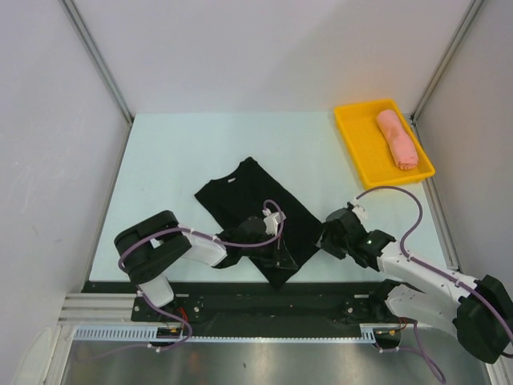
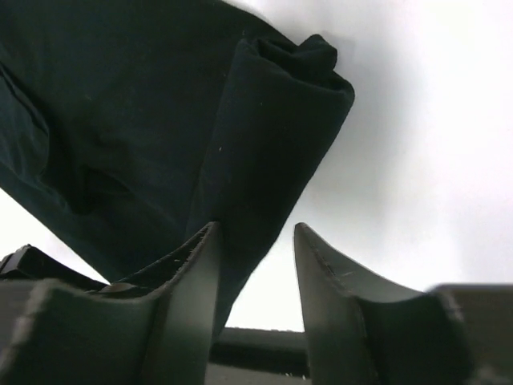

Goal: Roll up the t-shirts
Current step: Roll the T-shirt to the center of the board.

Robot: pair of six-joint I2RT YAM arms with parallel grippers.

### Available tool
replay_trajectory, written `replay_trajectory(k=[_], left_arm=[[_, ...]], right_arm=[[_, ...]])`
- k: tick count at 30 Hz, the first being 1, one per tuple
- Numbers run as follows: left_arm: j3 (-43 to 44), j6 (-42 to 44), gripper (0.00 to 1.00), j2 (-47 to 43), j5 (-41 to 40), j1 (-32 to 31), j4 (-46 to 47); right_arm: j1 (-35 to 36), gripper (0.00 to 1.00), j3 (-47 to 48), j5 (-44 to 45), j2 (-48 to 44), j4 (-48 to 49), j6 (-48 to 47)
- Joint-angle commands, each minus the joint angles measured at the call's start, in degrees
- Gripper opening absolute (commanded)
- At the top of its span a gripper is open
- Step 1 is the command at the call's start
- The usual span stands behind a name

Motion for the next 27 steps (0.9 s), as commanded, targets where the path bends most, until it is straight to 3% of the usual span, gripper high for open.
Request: replay_trajectory(k=[1,2,7,11,16,22,27], left_arm=[[-0.40,-2.28,0.04,0.94,6.20,0.91,3.22],[-0.31,-2.28,0.05,1.20,6.38,1.26,3.05],[0.92,-0.27,0.13,0.68,6.91,1.62,0.59],[2.94,3.25,0.32,-1.43,4.63,1.62,-7.12],[6.02,7.73,0.45,-4.15,2.17,1.53,-14.08],[8.39,11.87,0.52,-7.75,-3.54,1.44,-22.25],[10.93,16.87,0.57,-15.83,-11.62,1.18,-32.62]], right_arm=[[0.18,0.40,0.82,3.25,1.29,2.97,3.84],[0.09,0.35,0.90,3.52,1.47,2.97,4.29],[-0.52,0.28,3.97,4.66,4.45,-0.10,6.05],[-0.70,0.22,6.62,4.84,7.88,-2.38,7.01],[-0.70,0.18,8.64,4.75,10.87,-3.18,7.72],[-0.79,0.17,11.62,4.84,14.39,-4.94,8.42],[-0.79,0.17,14.26,4.58,17.81,-6.34,8.95]])
